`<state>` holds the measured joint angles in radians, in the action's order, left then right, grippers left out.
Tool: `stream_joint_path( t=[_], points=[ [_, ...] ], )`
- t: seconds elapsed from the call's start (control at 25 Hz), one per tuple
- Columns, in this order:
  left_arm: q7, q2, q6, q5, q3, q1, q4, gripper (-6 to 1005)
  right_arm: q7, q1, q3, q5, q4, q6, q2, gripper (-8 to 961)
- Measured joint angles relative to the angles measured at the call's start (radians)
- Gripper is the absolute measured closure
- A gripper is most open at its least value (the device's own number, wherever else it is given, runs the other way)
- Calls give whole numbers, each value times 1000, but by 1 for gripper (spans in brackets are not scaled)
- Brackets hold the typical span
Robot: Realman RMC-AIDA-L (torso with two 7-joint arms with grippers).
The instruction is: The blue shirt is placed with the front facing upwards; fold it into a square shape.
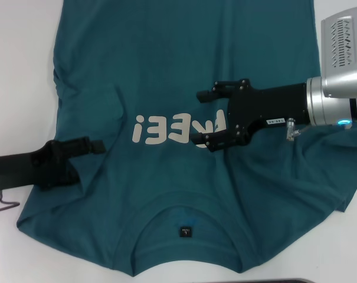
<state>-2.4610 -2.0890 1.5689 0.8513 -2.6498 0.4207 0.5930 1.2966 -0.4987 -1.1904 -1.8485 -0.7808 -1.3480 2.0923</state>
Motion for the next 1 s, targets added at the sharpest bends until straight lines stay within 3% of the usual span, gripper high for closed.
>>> stream_joint_path(
  t=[0.6,1.0],
  points=[
    [67,-8,14,50,-4,40,5,156,0,-2,0,2,1,1,0,84],
    [158,-36,117,39,2,27,5,157,0,-3,0,2,2,6,2,85]
  ],
)
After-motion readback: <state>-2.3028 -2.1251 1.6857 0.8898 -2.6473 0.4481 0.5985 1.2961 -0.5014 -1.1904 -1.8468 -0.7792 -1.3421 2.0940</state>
